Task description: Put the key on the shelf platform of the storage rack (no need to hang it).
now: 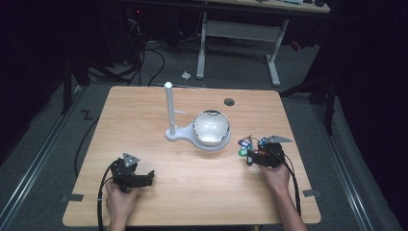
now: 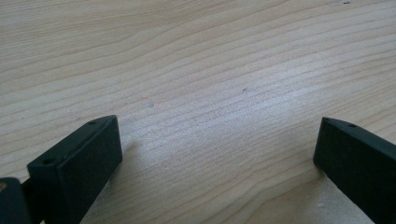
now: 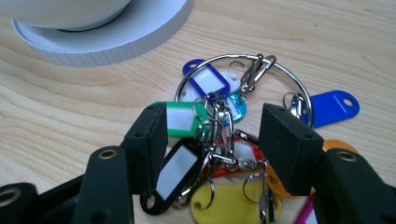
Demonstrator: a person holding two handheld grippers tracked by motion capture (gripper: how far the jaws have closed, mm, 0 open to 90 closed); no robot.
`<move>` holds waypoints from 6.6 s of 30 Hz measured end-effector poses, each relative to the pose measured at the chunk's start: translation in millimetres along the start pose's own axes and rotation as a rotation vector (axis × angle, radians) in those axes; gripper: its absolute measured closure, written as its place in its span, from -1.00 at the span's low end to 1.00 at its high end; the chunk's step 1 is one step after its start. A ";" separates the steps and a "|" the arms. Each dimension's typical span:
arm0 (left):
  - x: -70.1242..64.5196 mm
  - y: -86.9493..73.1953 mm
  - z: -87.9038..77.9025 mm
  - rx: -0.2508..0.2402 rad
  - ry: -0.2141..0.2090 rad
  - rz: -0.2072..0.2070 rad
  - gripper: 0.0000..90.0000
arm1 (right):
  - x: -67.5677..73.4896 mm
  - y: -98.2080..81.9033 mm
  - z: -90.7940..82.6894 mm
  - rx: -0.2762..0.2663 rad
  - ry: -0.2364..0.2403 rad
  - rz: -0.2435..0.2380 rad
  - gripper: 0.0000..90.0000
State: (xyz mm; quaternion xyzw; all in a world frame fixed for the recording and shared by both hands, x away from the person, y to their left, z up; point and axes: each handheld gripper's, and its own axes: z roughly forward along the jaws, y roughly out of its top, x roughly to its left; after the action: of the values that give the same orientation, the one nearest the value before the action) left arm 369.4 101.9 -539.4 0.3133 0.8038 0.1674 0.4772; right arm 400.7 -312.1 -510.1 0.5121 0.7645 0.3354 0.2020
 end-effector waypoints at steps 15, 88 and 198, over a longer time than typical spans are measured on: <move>-0.4 0.1 -0.1 -0.003 0.004 -0.010 -0.96 | 0.8 4.6 20.6 0.052 0.021 -0.001 -0.12; -0.3 0.3 0.0 -0.010 0.005 -0.010 -0.94 | -7.8 16.1 -39.7 -0.101 -0.016 -0.098 0.60; -1.1 0.6 -0.2 -0.011 0.010 -0.028 -0.92 | 107.0 175.3 -50.3 -0.177 0.409 -0.328 0.60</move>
State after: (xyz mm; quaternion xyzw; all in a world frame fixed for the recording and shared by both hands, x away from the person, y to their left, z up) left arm 369.9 101.6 -538.2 0.2989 0.8095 0.1665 0.4772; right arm 439.2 -185.3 -345.4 0.2837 0.8298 0.4601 0.1389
